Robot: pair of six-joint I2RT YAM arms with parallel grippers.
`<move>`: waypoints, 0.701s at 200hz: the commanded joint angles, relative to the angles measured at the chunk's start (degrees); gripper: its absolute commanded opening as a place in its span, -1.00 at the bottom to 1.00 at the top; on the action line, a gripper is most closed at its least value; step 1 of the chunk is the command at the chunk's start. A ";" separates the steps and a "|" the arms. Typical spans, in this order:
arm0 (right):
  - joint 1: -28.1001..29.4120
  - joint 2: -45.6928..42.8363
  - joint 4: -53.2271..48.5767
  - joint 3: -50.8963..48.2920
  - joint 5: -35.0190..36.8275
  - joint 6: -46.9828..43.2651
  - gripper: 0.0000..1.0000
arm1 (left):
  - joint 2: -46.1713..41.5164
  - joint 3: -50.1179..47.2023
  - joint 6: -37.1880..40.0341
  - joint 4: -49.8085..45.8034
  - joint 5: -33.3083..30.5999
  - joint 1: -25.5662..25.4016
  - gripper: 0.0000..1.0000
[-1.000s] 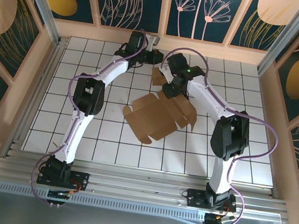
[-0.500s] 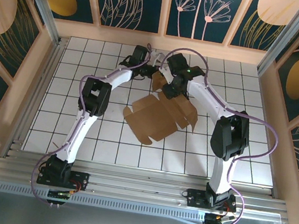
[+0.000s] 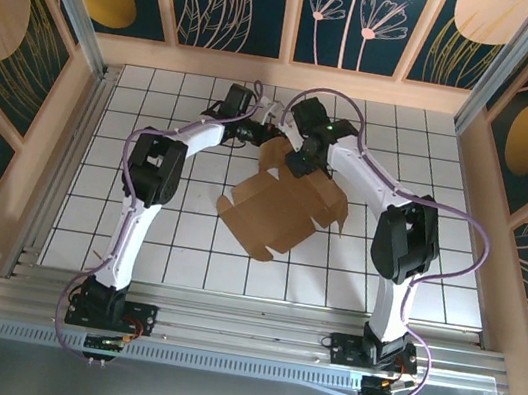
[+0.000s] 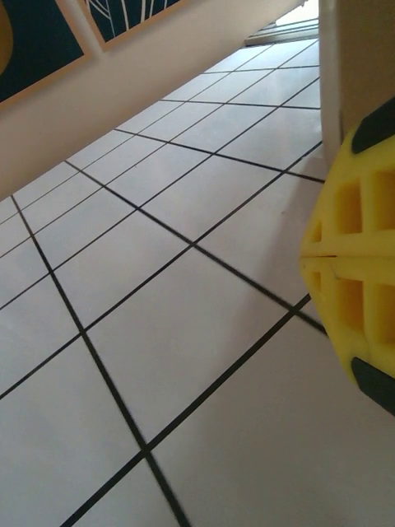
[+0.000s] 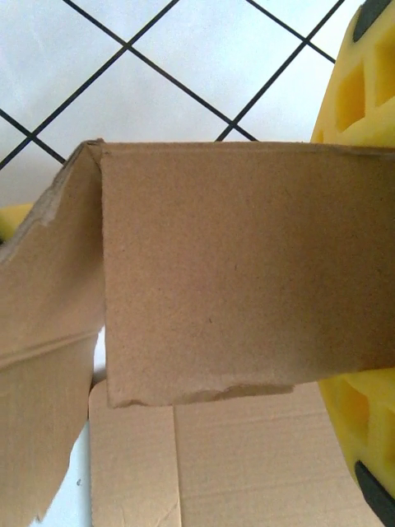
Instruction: Fold the paper box
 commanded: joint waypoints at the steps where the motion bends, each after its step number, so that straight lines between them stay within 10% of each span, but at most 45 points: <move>1: 0.73 0.71 1.47 -0.49 2.80 -0.40 -0.08 | -5.44 -4.55 0.97 2.52 2.46 -0.71 -1.00; 54: 0.82 0.89 2.18 0.31 4.80 0.04 -0.08 | -12.37 -14.15 1.66 2.22 -1.87 -0.91 -1.00; 140: 0.97 -0.40 3.44 -0.89 6.93 0.22 -0.09 | -12.36 -8.83 20.59 -26.78 -6.75 -0.89 -1.00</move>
